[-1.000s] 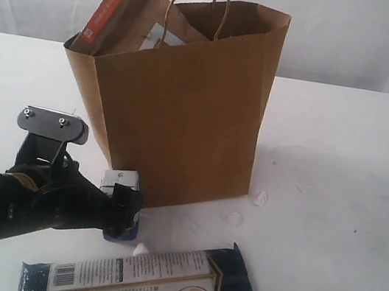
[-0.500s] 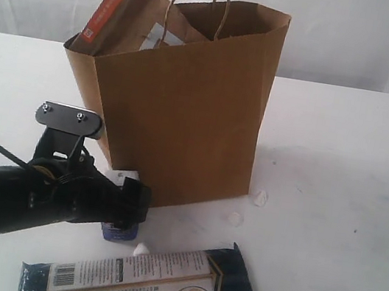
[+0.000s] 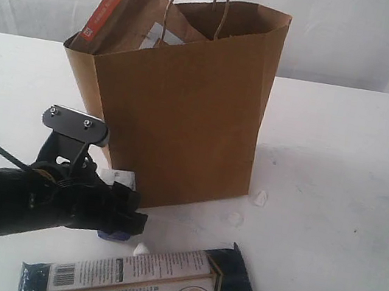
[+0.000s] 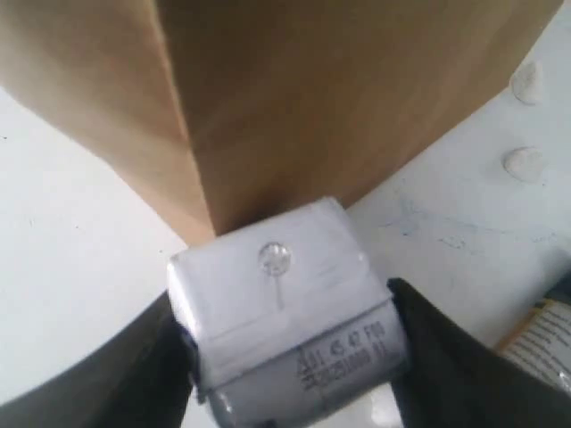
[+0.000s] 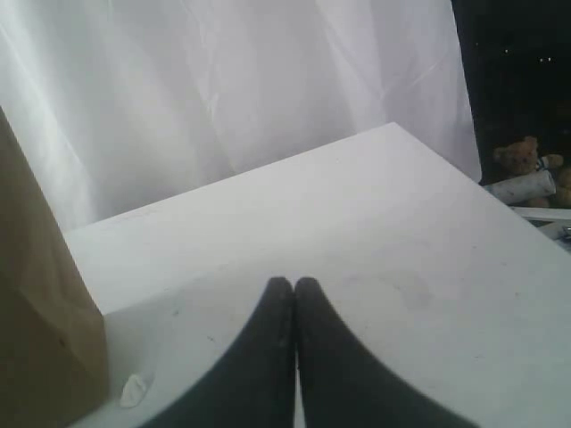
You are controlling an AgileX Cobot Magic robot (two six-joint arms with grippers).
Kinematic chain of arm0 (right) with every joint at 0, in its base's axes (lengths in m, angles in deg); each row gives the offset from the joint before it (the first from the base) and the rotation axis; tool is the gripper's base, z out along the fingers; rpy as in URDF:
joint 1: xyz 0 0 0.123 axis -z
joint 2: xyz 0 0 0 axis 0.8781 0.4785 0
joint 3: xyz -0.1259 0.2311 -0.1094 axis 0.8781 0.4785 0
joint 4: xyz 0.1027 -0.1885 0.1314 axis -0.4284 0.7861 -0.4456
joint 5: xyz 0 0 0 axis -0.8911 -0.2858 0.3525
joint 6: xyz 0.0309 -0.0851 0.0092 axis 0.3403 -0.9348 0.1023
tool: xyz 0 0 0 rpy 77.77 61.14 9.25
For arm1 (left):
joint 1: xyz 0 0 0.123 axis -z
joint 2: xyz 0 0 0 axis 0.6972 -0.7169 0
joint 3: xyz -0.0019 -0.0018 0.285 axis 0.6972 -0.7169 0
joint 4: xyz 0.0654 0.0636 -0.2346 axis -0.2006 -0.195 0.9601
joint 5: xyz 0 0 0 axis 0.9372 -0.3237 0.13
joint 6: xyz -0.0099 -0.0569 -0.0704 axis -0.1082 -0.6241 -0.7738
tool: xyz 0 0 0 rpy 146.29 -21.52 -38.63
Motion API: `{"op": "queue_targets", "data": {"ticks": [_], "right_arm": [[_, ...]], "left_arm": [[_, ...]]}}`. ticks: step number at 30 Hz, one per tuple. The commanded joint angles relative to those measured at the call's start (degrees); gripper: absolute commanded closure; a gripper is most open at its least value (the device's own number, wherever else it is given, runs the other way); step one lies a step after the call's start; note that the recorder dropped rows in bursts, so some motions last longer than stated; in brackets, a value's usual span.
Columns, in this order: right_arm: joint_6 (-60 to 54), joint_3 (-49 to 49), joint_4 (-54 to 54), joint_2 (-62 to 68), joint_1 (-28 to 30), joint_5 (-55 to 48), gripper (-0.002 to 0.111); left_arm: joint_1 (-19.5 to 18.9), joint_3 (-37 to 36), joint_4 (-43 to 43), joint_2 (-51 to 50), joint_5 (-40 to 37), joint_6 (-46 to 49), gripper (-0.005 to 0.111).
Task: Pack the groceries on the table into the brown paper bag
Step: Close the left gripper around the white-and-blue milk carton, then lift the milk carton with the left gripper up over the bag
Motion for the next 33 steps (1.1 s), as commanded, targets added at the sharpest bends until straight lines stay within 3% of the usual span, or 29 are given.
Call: {"op": "queue_targets", "data": {"ticks": [1, 3, 9, 14, 17, 20, 23, 27, 33], "right_arm": [[0.0, 0.3, 0.2, 0.1, 0.3, 0.2, 0.108], [0.0, 0.3, 0.2, 0.1, 0.3, 0.2, 0.108], [0.0, 0.3, 0.2, 0.1, 0.3, 0.2, 0.108], [0.0, 0.3, 0.2, 0.1, 0.3, 0.2, 0.108], [0.0, 0.3, 0.2, 0.1, 0.3, 0.2, 0.108], [0.0, 0.3, 0.2, 0.1, 0.3, 0.2, 0.108], [0.0, 0.3, 0.2, 0.1, 0.3, 0.2, 0.108], [0.0, 0.3, 0.2, 0.1, 0.3, 0.2, 0.108], [0.0, 0.3, 0.2, 0.1, 0.3, 0.2, 0.108]], "left_arm": [[0.1, 0.0, 1.3, 2.6, -1.6, 7.9, 0.1], [0.1, 0.0, 2.1, 4.8, -1.6, 12.0, 0.107], [0.1, 0.0, 13.5, 11.7, -1.6, 24.0, 0.107], [0.1, 0.0, 35.7, 20.7, -2.6, 45.9, 0.107], [0.1, 0.0, 36.5, 26.7, -8.6, 47.2, 0.107], [0.1, 0.0, 36.4, 35.7, -19.3, 47.2, 0.107], [0.1, 0.0, 32.8, 43.4, -25.9, 47.2, 0.107], [0.1, 0.0, 30.9, 51.8, -22.4, 47.2, 0.107], [0.1, 4.1, 22.2, 54.9, -13.4, 47.2, 0.107]]}}
